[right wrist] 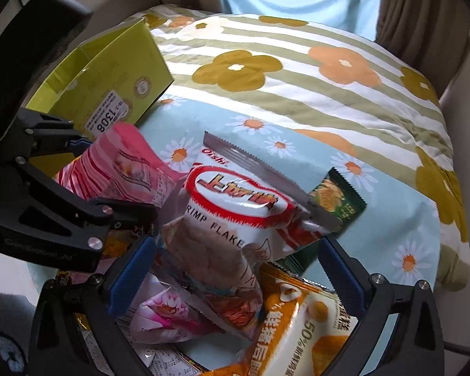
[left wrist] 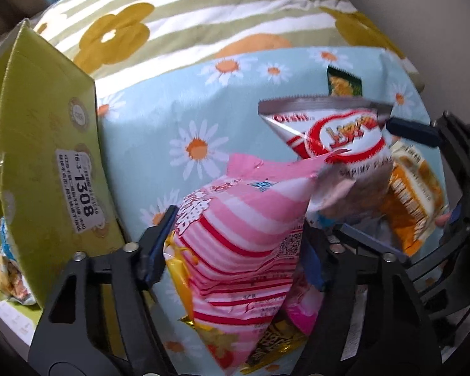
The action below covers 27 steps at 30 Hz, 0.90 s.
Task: Organize snacks
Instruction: 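Grasp the pink striped bag with left tool while right tool grasps Oishi bag, then carry the pink bag and Oishi shrimp flakes bag over the box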
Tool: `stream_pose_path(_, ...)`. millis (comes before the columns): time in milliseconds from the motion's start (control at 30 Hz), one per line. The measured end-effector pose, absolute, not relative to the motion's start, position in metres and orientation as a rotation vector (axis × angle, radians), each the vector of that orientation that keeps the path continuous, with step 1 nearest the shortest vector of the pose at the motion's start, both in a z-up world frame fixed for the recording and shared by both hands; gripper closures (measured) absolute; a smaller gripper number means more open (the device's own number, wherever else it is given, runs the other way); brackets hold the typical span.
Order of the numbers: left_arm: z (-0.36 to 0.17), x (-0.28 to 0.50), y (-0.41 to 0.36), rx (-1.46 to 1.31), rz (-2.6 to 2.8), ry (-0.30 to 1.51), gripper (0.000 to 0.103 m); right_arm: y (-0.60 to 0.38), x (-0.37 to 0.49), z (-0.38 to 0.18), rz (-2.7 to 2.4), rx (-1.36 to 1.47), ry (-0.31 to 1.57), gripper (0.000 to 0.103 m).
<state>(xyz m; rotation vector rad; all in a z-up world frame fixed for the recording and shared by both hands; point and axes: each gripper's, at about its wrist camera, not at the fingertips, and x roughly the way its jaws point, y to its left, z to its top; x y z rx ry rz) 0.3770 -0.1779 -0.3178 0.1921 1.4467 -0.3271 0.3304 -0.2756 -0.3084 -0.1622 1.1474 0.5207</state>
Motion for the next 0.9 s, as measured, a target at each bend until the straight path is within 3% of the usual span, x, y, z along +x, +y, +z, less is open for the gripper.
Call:
stream_pose_path(200,-0.314,0.372,-0.175,0.205,-0.339,1.435,0.048,-0.275,0.336,-0.314,0.540,-0.141,1.158,0.000)
stream_pose_path(433,-0.302,0.367,-0.175,0.213,-0.336,1.394,0.049,-0.278,0.343,-0.320,0.578,-0.075,1.179,0.001)
stream_pose_path(467,-0.302,0.368,-0.174,0.210,-0.336,1.394,0.049,-0.277,0.344,-0.322,0.592,-0.072,1.181,0.004)
stream_pose_path(600,-0.302,0.368,-0.172,0.192,-0.330,1.389,0.049,-0.268,0.342,-0.327,0.653,-0.095,1.203,0.041)
stream_pose_path(900,-0.281,0.356,-0.170,0.172,-0.332,1.330,0.049,-0.267,0.326,-0.313,0.632,-0.118,1.146,0.045)
